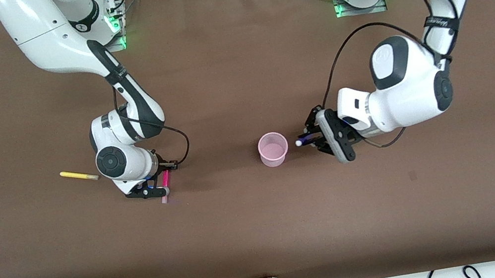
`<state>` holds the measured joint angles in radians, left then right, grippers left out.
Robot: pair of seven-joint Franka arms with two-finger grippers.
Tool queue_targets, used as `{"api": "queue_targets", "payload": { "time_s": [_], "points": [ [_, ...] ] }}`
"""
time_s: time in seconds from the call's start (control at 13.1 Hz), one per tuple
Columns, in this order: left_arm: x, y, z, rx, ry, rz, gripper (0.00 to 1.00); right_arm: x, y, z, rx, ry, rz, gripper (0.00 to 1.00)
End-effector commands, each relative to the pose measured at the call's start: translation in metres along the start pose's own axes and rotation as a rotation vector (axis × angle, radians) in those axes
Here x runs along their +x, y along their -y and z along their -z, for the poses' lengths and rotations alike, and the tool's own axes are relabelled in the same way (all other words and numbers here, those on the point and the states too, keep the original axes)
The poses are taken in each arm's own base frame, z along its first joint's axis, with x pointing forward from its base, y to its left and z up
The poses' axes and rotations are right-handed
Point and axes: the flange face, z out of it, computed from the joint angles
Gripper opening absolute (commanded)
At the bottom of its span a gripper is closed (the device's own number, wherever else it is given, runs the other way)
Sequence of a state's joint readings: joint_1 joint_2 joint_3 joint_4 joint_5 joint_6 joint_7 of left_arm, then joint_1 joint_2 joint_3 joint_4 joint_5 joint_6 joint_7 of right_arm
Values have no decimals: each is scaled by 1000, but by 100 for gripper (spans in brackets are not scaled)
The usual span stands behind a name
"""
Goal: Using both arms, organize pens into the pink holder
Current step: 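Carry the blue pen over the pink cup and drop it in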
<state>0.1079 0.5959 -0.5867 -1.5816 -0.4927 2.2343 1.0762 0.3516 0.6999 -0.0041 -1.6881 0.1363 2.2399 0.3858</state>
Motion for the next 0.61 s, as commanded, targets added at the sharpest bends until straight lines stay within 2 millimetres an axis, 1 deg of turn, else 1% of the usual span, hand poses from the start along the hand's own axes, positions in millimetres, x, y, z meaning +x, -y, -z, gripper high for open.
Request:
{"api": "queue_targets", "payload": {
  "time_s": [0.0,0.15,0.23,0.31,0.38,0.46,0.54],
  "points": [
    [31,-13,-28,5,-106,-146,0,2,-3,10,15,-4,0,8],
    [52,-37,-53,48,-119,-259,0,4,1,25,7,39,0,8],
    [52,-42,-63,57,-115,-315,0,7,2,38,39,81,-27,7],
    [49,-44,-75,42,-107,-352,0,12,2,56,86,117,-53,7],
    [43,-39,-81,43,-95,-396,0,14,3,69,109,146,-63,7],
    [33,-31,-92,49,-83,-438,0,15,5,75,113,162,-65,7],
    [28,-29,-97,51,-76,-468,0,16,1,79,114,166,-69,7]
  ]
}}
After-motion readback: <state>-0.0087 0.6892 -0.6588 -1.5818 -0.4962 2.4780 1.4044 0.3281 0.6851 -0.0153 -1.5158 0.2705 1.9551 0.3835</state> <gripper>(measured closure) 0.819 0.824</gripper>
